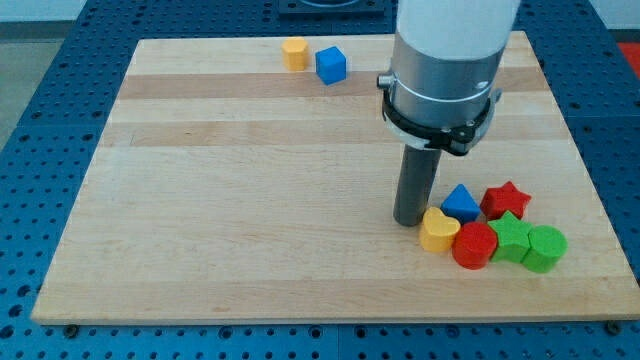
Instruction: Move the blue cube to the center
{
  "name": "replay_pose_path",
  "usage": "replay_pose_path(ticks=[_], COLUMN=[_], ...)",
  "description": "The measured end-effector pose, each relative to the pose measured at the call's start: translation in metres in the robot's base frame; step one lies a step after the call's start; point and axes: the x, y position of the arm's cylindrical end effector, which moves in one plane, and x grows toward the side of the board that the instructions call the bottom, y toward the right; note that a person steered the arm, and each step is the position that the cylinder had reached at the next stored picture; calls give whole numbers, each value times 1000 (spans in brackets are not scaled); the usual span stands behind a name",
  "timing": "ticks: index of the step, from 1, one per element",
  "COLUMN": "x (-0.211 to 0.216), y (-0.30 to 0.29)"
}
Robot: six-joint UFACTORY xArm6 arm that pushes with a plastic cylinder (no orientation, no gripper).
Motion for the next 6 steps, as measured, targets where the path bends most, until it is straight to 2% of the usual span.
replay_pose_path(ticks=[1,2,6], x=[-6,-36,-216], y=[-3,-11,-14])
